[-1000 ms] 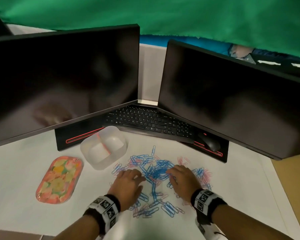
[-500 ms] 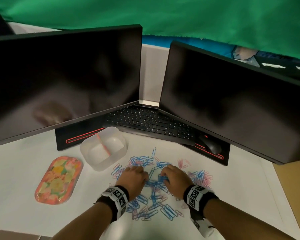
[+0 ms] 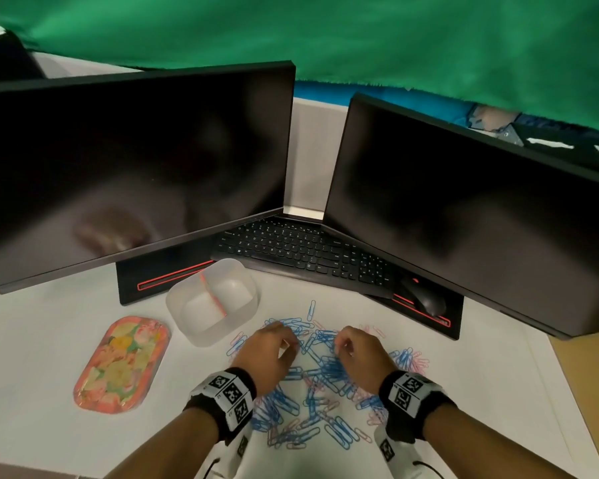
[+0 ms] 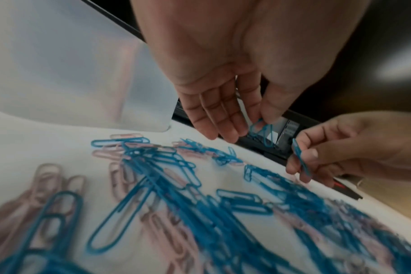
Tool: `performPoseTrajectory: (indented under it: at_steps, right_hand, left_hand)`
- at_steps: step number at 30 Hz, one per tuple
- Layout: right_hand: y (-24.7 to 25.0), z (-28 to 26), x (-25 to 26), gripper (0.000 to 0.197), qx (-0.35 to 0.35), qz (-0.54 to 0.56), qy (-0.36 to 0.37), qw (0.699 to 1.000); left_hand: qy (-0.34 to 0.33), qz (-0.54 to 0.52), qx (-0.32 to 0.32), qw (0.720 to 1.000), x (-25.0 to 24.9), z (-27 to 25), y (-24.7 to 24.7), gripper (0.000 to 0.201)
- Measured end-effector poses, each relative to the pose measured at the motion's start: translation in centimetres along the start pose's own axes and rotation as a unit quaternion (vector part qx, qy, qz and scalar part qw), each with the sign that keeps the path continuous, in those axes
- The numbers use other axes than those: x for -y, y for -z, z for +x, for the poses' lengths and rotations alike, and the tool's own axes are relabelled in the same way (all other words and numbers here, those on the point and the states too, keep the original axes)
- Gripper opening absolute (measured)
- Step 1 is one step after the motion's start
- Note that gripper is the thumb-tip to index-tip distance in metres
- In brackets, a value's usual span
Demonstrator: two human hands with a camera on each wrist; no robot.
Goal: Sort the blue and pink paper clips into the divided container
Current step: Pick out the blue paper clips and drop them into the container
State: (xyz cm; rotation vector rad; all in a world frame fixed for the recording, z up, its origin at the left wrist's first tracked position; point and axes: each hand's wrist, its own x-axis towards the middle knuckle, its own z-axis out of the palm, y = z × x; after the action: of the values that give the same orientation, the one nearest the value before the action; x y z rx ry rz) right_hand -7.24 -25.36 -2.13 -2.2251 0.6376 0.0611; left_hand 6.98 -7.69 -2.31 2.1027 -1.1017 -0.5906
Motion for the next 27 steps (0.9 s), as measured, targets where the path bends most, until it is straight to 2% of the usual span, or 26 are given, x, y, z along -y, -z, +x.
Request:
performPoseTrajectory:
  at_steps: [4,7,11,14,18,22,24,27]
  right_hand:
    - [0.5,-0.2,-0.2,0.024,-0.024,0.051,-0.031,0.998]
    - [0.4,-0.5,0.1,0.039,0.019,0.040,-0.028,0.999]
    - [-0.1,-0.4,-0.2,0.039,0.040,0.016,-0.038,0.998]
    - [-0.6,-0.5,-0.6,0.034,0.038,0.001,-0.046,0.998]
    - [-0.9,-0.9,-0.4,0.030,0.069,-0.096,-0.019,0.993]
    - [-0.9,-1.2,0.2,0.039,0.107,-0.141,0.002,0.984]
    - [-0.9,-1.0,0.3,0.039,0.106,-0.171,0.016,0.979]
    - [-1.0,-0.4,0.5,0.018,0.088,-0.192,0.018,0.977]
  left_hand:
    - [0.002,-0.100,-0.027,0.995,-0.8,0.0,0.7,0.011]
    - [0.063,-0.163,-0.013,0.985,-0.9,0.0,0.8,0.017]
    - [0.120,-0.227,-0.017,0.966,-0.1,0.0,0.3,0.009]
    - [0.184,-0.319,-0.031,0.929,0.0,0.1,-0.1,0.015]
    - [0.259,-0.406,-0.012,0.876,-0.1,0.3,-0.2,0.028]
    - [0.311,-0.447,-0.007,0.839,-0.6,0.5,0.2,0.028]
    - [0.326,-0.441,-0.002,0.836,-0.6,0.5,0.2,0.027]
    - [0.315,-0.390,0.017,0.865,-0.5,0.5,0.0,0.024]
